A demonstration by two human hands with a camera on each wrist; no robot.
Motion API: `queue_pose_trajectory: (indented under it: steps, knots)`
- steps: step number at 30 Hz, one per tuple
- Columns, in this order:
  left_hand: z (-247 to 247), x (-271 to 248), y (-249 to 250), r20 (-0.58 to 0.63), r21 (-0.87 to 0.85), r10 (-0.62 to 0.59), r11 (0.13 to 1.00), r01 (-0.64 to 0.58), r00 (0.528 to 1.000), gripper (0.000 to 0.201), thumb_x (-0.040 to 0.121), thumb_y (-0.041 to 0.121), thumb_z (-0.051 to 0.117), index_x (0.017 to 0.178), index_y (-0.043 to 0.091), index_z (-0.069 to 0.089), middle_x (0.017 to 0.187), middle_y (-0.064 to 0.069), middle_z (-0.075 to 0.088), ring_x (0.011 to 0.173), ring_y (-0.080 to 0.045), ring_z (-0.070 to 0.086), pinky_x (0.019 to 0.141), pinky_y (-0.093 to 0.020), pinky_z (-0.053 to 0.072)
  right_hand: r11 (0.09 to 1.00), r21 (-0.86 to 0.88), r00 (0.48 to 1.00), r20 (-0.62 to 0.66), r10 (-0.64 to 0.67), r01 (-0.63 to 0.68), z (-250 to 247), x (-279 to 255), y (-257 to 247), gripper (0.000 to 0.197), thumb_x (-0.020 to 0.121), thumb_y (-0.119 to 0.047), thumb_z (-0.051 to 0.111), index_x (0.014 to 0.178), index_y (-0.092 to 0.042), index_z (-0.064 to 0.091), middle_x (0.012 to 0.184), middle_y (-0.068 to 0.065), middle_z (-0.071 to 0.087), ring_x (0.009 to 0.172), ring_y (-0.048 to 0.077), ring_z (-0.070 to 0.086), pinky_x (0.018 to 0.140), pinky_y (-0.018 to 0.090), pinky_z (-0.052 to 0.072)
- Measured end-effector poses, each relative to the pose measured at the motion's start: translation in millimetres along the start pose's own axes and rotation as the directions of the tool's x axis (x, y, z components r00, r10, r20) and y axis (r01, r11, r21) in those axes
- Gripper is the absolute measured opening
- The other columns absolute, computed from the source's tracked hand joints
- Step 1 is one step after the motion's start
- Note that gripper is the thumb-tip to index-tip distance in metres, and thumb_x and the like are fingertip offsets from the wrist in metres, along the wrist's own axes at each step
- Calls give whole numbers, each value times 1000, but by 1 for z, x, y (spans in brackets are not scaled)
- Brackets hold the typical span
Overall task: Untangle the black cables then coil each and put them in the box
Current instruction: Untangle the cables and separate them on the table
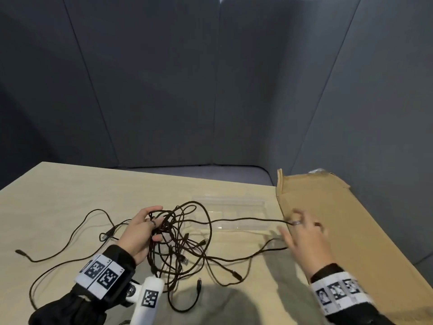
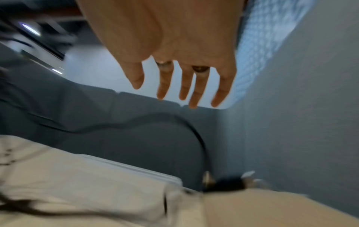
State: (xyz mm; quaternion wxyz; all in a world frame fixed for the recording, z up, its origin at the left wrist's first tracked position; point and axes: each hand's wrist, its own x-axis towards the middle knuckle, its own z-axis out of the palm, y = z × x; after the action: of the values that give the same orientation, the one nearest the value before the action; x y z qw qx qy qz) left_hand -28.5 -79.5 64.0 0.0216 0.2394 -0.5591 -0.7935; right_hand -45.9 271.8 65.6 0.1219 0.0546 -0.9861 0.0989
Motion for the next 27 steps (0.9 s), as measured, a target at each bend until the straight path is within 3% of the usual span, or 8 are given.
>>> queue_pose_trajectory:
  steps: [3,8,13,15,18,22,25,27]
  knots:
    - [9,-8,2,58,-83,-56,995,61,997,34,94,-11,28,107,9,53,81,-12,46,54,-14,33,29,-14,28,920,332,952,149,-268,207,16,-13,-60,34,88,-48,42,105,-27,62,112,-9,58,105,12,54,92,34,43]
    - [21,-18,6,114,-148,-111,981,127,987,33,96,-10,25,107,9,49,77,-11,48,52,-11,38,28,-13,26,729,684,712,514,-478,-5,43,-21,-116,31,92,-30,53,123,-24,54,111,-4,61,101,3,57,99,26,43]
    - [14,-17,12,44,-112,-99,988,104,994,31,95,-11,28,100,9,52,77,-10,46,59,-13,36,28,-13,27,562,826,806,367,-465,-51,18,-9,-86,25,88,-51,52,74,-33,62,75,-16,62,78,-4,57,82,20,45]
    - [8,-13,11,-9,-78,-76,994,75,997,30,94,-12,30,101,8,52,79,-10,46,59,-15,37,28,-14,27,493,869,900,256,-351,-55,0,-3,-64,45,75,-68,54,56,-28,53,57,-14,49,60,1,48,65,13,38]
    - [-4,-2,12,-100,-113,-52,993,40,994,29,94,-13,30,105,5,50,83,-12,47,62,-15,40,30,-12,29,300,944,991,122,62,-135,-25,4,-28,49,88,-32,59,42,-17,49,43,-14,39,45,-3,36,59,18,33]
    - [-21,10,17,-183,-156,-50,988,22,982,28,94,-11,31,113,3,47,82,-11,46,60,-16,37,31,-11,30,150,961,764,86,640,-233,-35,10,41,34,89,-22,57,57,-18,45,37,-12,40,37,3,34,57,28,29]
    - [-21,12,18,-168,-130,-54,991,32,984,25,94,-10,33,109,4,48,82,-11,47,61,-16,40,30,-11,29,163,938,616,64,786,-306,-21,12,70,34,82,-29,54,52,-17,41,39,-7,36,45,12,35,58,31,28]
    - [-15,10,18,-130,-146,-70,988,50,989,26,94,-9,34,111,5,47,83,-11,47,61,-15,40,29,-12,28,276,870,640,58,767,-409,-6,16,72,38,86,-28,53,53,-16,38,54,3,42,63,24,40,66,34,31]
